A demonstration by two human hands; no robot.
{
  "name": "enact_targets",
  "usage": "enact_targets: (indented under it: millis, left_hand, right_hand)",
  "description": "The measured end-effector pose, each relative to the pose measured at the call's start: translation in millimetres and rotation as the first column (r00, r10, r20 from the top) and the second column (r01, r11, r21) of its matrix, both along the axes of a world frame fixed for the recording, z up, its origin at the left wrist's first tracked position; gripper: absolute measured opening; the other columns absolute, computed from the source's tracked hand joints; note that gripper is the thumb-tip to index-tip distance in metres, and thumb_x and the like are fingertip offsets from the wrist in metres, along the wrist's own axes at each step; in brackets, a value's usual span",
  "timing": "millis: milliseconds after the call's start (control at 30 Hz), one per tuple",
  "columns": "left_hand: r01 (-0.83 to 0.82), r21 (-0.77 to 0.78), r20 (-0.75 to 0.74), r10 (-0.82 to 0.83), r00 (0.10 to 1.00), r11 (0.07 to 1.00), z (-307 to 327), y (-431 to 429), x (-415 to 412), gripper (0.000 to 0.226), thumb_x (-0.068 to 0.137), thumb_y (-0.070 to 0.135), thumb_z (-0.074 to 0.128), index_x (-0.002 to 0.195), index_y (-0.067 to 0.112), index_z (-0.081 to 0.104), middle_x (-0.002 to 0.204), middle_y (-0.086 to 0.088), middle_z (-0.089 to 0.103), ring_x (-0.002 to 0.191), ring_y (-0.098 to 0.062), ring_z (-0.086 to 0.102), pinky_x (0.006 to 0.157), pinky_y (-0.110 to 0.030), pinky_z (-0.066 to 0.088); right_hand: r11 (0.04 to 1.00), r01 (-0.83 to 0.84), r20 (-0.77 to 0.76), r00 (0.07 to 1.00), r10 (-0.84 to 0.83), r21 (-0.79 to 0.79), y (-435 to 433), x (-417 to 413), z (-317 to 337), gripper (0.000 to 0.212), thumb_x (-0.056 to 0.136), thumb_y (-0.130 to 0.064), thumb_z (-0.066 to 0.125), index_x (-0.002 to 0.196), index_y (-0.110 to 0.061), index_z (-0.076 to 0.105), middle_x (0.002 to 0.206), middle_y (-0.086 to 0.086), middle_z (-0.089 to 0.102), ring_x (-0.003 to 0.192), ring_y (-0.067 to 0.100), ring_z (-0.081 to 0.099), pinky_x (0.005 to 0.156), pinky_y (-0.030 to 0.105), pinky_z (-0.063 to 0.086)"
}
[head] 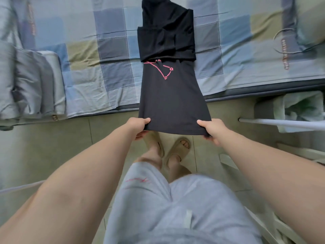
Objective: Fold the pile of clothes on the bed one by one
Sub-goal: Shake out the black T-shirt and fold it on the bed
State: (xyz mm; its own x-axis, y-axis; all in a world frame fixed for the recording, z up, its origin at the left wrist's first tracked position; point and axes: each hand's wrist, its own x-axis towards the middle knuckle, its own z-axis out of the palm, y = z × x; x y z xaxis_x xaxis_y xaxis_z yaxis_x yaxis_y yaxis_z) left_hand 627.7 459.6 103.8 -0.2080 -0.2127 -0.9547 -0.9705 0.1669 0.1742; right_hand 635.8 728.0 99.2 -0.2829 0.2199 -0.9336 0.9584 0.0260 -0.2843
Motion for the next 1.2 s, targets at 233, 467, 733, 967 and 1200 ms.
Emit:
enact_targets:
  millis: [233,467,733,967,1200]
  left_hand:
    - [-0.125,0.097,0.072,0.119,0.99,0.987,72.1,-12.3,-11.3,0.022,0.094,0.039,0.067,0.105,0.021,0.059,0.072,0.002,0.06,0.075,-0.017,0.063,0.076,-0.031,0.051]
    - [-0.297,0.215,0.09,0.284,0.955,0.93,83.7,-26.8,-106.2,0.015,0.097,0.033,0.061,0.09,0.022,0.055,0.053,0.004,0.05,0.067,-0.014,0.057,0.066,-0.027,0.048]
    - [-0.426,0.266,0.067,0.424,0.903,0.865,42.7,-47.0,-259.4,0.017,0.093,0.035,0.063,0.102,0.021,0.062,0.067,0.003,0.058,0.065,-0.014,0.062,0.064,-0.032,0.05]
    - [-0.443,0.287,0.001,0.462,0.887,0.849,-14.0,-32.8,-365.2,0.012,0.094,0.026,0.054,0.088,0.019,0.063,0.062,0.005,0.06,0.068,-0.013,0.06,0.068,-0.032,0.048]
    - [-0.411,0.344,-0.165,0.485,0.859,0.844,-95.8,-13.8,-428.2,0.033,0.103,0.043,0.047,0.117,0.019,0.065,0.111,0.002,0.071,0.103,-0.018,0.066,0.086,-0.034,0.049]
  right_hand:
    - [0.991,0.135,-0.021,0.991,-0.135,0.003,-7.5,-2.1,76.6,0.02,0.091,-0.014,0.073,0.108,-0.011,0.064,0.104,0.007,0.068,0.081,0.019,0.063,0.049,0.025,0.05]
    - [0.947,0.322,-0.079,0.943,-0.323,-0.023,-32.7,-131.5,92.8,0.013,0.093,-0.017,0.07,0.1,-0.013,0.059,0.1,0.008,0.066,0.079,0.018,0.063,0.051,0.028,0.05]
    - [0.899,0.436,-0.103,0.893,-0.439,-0.054,-53.1,-273.4,59.7,0.017,0.094,-0.02,0.069,0.108,-0.014,0.06,0.106,0.009,0.066,0.087,0.023,0.065,0.053,0.028,0.054]
    - [0.875,0.474,-0.088,0.872,-0.481,-0.097,-52.3,-377.3,-5.9,0.01,0.098,-0.017,0.063,0.106,-0.013,0.06,0.1,0.011,0.068,0.072,0.021,0.067,0.046,0.023,0.053]
    - [0.921,0.303,-0.148,0.927,-0.345,-0.247,-51.6,-447.7,-99.4,0.025,0.104,-0.022,0.051,0.129,-0.019,0.054,0.129,-0.001,0.063,0.098,0.019,0.073,0.074,0.035,0.056]
